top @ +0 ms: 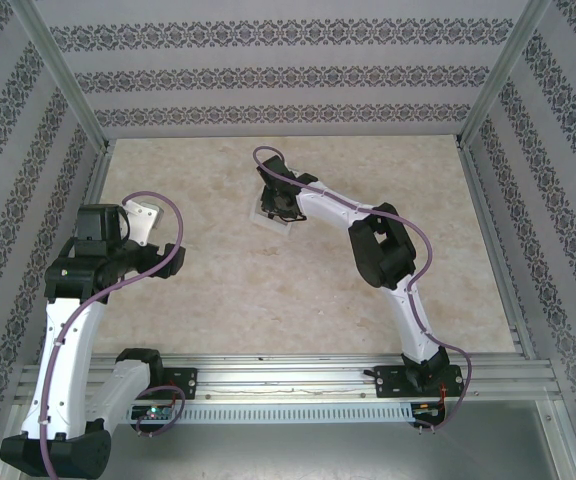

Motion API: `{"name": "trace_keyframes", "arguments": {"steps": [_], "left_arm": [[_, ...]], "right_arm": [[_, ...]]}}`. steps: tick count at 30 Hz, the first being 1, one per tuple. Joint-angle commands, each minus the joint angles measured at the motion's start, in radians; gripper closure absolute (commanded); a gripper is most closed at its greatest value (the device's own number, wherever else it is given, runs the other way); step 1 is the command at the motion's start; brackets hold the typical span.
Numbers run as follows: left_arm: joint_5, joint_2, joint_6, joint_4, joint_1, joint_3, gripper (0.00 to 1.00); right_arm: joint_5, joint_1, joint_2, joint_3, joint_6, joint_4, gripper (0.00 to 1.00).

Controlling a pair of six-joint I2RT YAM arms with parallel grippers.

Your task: Put the screwdriver in the bin

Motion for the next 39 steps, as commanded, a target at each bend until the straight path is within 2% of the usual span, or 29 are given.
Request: {"name": "trace_keyframes", "arguments": {"steps": [1,14,17,22,29,33,34,35,39], "left_arm": [[0.005,0.001,0.016,-0.007,0.000,-0.001,0.01],[0.028,0.012,0.012,-0.004,0.000,0.003,0.01],[0.034,0.026,0.005,0.012,0.000,0.004,0.01],[-0.026,0.096,-0.060,0.047,0.000,0.029,0.01],[-0.039,0.155,-0.071,0.079,0.000,0.052,0.01],[-0.069,0.169,-0.128,0.137,0.000,0.028,0.01],[-0.075,0.172,-0.149,0.154,0.000,0.021,0.01],[-0.081,0.173,-0.167,0.170,0.000,0.013,0.01],[-0.096,0.159,-0.244,0.263,0.000,-0.031,0.01]], "right_arm": [[0.000,-0.004,0.007,0.033,0.016,-0.025,0.69],[0.056,0.017,-0.065,0.032,-0.022,-0.034,0.66],[0.097,0.040,-0.116,0.031,-0.067,-0.035,0.65],[0.132,0.089,-0.219,0.014,-0.204,-0.012,0.60],[0.153,0.129,-0.429,-0.134,-0.384,0.040,0.46],[0.184,0.128,-0.623,-0.356,-0.448,0.144,0.36],[0.183,0.124,-0.675,-0.417,-0.464,0.170,0.31],[0.181,0.118,-0.717,-0.461,-0.472,0.180,0.29],[0.179,0.080,-0.880,-0.613,-0.508,0.176,0.13]]}}
